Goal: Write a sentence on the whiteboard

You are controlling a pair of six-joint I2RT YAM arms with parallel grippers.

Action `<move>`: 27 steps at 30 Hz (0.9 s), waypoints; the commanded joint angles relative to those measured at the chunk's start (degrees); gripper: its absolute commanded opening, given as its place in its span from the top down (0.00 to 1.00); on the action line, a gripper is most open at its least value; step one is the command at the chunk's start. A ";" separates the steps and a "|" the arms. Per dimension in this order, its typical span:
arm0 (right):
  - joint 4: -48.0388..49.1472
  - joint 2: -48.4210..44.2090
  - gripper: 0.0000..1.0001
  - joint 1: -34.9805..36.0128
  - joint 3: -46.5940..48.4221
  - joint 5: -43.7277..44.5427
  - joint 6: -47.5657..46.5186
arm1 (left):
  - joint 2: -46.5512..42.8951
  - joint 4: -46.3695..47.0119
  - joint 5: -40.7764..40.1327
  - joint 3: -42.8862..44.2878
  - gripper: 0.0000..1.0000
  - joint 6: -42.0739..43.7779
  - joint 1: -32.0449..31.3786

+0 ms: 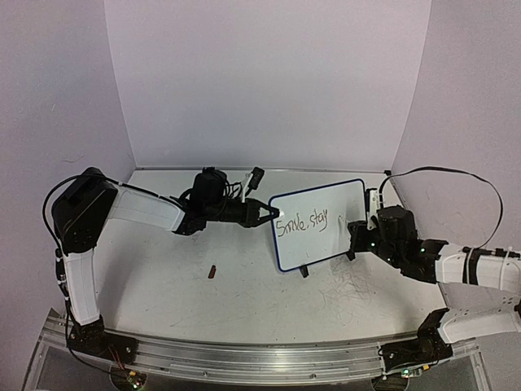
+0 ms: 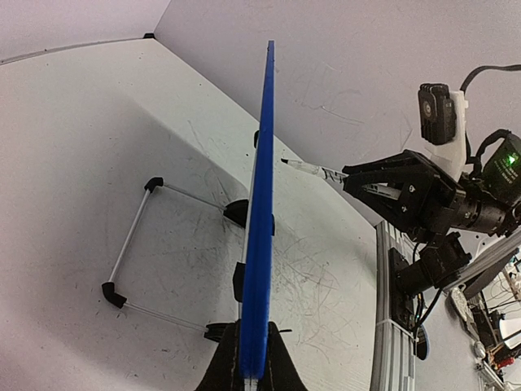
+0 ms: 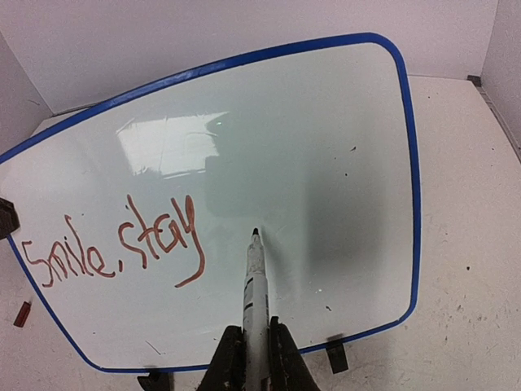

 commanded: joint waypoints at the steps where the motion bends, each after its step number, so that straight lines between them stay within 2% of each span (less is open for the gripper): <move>1: 1.91 0.40 1.00 -0.21 2.77 0.84 -1.29 | -2.55 -1.93 -0.99 -1.08 1.00 0.17 0.28; 16: 3.97 4.24 1.00 -1.87 6.85 -4.02 -3.76 | -2.34 -1.84 -0.85 -1.21 1.00 0.22 0.26; 27: 4.42 6.62 1.00 -1.86 8.10 -1.94 -3.65 | -2.22 -1.76 -0.54 -1.05 1.00 0.35 0.26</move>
